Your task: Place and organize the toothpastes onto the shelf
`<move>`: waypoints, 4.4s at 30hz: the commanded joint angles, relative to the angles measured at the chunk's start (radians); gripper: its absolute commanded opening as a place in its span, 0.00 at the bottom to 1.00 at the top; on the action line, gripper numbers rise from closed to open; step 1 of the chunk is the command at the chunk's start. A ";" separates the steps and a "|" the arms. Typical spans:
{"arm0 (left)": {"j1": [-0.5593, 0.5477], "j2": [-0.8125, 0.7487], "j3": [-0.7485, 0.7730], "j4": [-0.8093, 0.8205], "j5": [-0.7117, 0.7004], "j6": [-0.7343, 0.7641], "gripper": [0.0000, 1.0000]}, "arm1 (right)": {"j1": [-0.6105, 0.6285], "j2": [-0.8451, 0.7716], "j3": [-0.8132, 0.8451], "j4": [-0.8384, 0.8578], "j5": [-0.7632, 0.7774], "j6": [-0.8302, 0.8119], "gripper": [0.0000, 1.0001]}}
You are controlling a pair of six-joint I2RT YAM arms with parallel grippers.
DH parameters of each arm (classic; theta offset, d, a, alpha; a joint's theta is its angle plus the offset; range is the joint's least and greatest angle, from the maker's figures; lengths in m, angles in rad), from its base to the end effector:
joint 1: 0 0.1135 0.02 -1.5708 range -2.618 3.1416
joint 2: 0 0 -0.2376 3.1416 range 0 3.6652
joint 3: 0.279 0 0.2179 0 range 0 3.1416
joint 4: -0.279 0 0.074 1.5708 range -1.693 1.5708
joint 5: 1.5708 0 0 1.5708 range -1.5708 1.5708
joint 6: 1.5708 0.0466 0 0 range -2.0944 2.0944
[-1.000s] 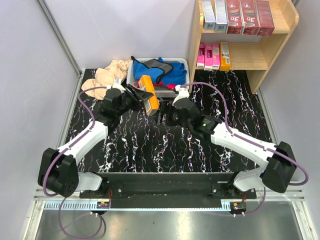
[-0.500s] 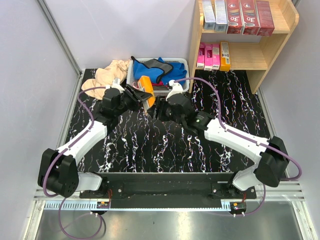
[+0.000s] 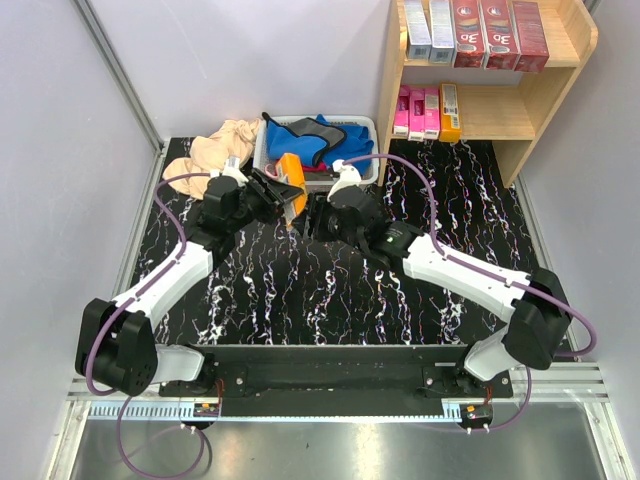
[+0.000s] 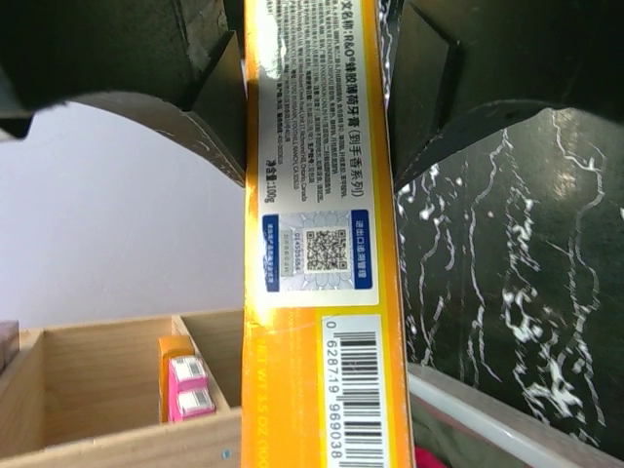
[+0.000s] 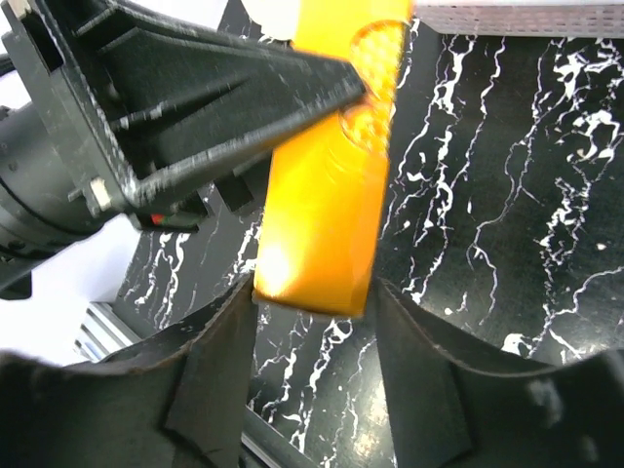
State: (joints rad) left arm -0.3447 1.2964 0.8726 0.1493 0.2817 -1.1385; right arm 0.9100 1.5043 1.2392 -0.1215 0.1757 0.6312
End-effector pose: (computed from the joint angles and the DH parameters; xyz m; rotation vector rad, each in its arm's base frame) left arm 0.2644 -0.1087 0.2786 -0.5836 1.9562 -1.2505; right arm 0.2109 0.2580 0.3084 -0.1641 2.0411 0.8285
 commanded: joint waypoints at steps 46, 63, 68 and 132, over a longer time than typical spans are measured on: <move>0.001 -0.117 0.157 -0.389 -0.164 0.322 0.99 | -0.652 -0.306 -0.402 0.523 -0.756 0.387 0.41; 0.001 -0.095 0.129 -0.367 -0.147 0.316 0.99 | -1.264 -0.079 -0.584 1.511 -1.157 1.154 0.39; 0.001 -0.091 0.131 -0.369 -0.148 0.319 0.99 | -1.335 -0.056 -0.512 1.488 -1.174 1.159 0.39; 0.001 -0.120 0.040 -0.281 -0.108 0.299 0.99 | -1.232 0.586 0.247 0.562 -0.949 0.651 0.48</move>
State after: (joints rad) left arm -0.3473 1.2102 0.9134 -0.1852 0.1535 -0.8394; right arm -0.3527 2.0361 1.4311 0.5686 -0.7830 1.3231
